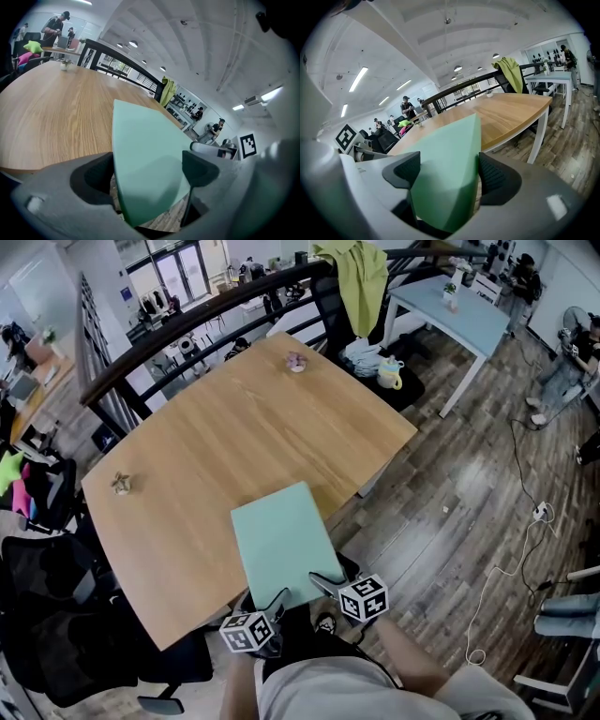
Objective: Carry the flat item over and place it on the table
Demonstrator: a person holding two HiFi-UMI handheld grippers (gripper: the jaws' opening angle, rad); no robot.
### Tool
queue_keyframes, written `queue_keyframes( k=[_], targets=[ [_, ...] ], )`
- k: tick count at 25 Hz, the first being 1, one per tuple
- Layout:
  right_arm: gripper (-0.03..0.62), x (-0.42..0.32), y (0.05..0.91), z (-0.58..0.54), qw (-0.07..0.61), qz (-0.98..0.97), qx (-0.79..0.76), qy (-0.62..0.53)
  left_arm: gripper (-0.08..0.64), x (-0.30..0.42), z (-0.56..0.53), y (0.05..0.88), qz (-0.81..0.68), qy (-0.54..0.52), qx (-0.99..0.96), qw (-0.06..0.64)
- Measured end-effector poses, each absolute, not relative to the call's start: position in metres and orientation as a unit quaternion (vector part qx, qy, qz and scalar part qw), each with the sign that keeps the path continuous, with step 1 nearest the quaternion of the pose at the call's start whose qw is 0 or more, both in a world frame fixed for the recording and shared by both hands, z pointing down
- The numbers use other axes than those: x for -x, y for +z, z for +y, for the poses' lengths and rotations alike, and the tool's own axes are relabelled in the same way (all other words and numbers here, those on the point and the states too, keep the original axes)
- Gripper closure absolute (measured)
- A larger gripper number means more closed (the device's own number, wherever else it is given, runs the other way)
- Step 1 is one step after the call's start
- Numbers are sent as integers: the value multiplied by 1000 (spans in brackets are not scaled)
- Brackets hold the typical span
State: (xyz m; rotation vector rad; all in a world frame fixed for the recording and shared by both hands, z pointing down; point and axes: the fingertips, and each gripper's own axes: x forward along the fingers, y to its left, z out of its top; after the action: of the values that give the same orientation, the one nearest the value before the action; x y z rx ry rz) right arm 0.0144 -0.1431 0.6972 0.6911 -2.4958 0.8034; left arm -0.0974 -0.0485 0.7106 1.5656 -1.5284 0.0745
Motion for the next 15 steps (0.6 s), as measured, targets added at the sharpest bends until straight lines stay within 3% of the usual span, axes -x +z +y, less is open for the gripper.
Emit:
queue_keyframes(
  k=[15],
  targets=[
    [196,12,712,-167,229,-894,-241,300,95,124,-73,722,-623,47,-630,462]
  ],
)
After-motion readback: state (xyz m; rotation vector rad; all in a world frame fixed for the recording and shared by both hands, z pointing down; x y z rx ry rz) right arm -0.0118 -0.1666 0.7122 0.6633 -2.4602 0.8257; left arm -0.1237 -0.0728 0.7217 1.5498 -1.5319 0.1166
